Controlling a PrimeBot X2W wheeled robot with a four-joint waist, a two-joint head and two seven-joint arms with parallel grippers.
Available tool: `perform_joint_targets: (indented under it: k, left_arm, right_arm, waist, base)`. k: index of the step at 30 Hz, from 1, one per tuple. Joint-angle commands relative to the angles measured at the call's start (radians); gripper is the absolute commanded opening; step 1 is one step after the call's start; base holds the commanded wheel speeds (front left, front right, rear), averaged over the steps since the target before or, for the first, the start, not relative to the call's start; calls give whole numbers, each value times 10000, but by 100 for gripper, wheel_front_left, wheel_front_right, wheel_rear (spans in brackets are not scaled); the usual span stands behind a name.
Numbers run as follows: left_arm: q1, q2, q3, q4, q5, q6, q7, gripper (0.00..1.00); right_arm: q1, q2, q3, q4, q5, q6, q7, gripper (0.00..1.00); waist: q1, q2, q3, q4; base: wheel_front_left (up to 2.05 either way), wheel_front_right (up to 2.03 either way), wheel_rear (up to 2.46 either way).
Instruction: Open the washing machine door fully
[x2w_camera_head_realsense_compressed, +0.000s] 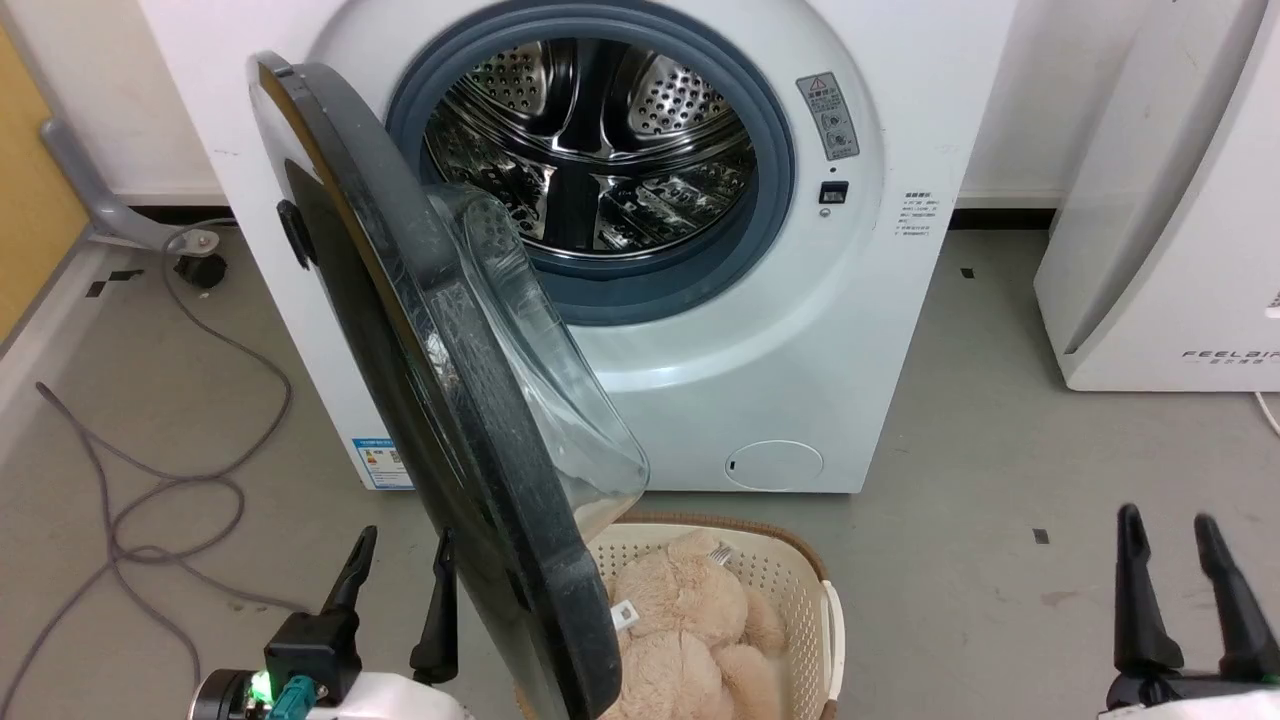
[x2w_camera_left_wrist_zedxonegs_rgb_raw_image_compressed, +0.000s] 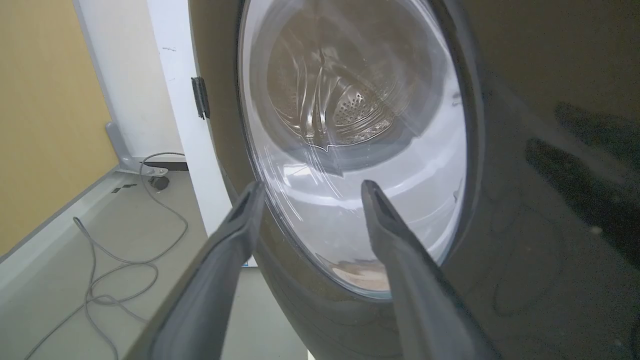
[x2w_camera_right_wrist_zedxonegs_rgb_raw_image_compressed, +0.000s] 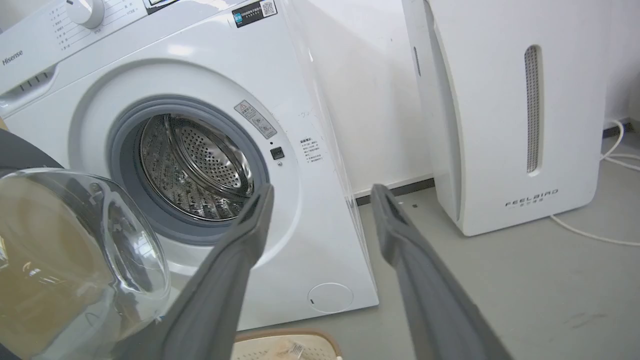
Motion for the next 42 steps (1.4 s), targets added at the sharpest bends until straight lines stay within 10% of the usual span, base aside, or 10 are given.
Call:
perform_joint_targets:
  k: [1, 6, 18, 20, 42]
  left_arm:
    - [55, 51, 28, 8, -43, 56, -53, 100]
    - [5, 116, 17, 55, -87, 49, -53, 100]
    - [22, 186, -89, 185, -200, 37, -11, 100]
    - [26, 183, -113, 208, -251, 17, 40, 0]
    - [-285, 300, 265, -2117, -480, 397, -17, 0]
  right_arm:
    - [166, 45, -44, -259, -384, 8, 100, 100]
    - [612, 198, 264, -1515, -2557, 8, 1155, 100]
    - [925, 210, 842, -1695, -2742, 8, 1825, 100]
    - [916, 210, 846, -1702, -2715, 8, 1833, 100]
    - [921, 211, 917, -1623, -2497, 8, 1690, 100]
  waist:
    - [0, 0, 5, 6]
    - [0, 0, 64, 12]
    - [0, 0, 172, -13]
    - [0, 0, 177, -11]
    - [0, 0, 216, 65]
  base:
    - [0, 0, 0]
    - [0, 0, 0]
    - [0, 0, 0]
    - [0, 0, 0]
    - [0, 0, 0]
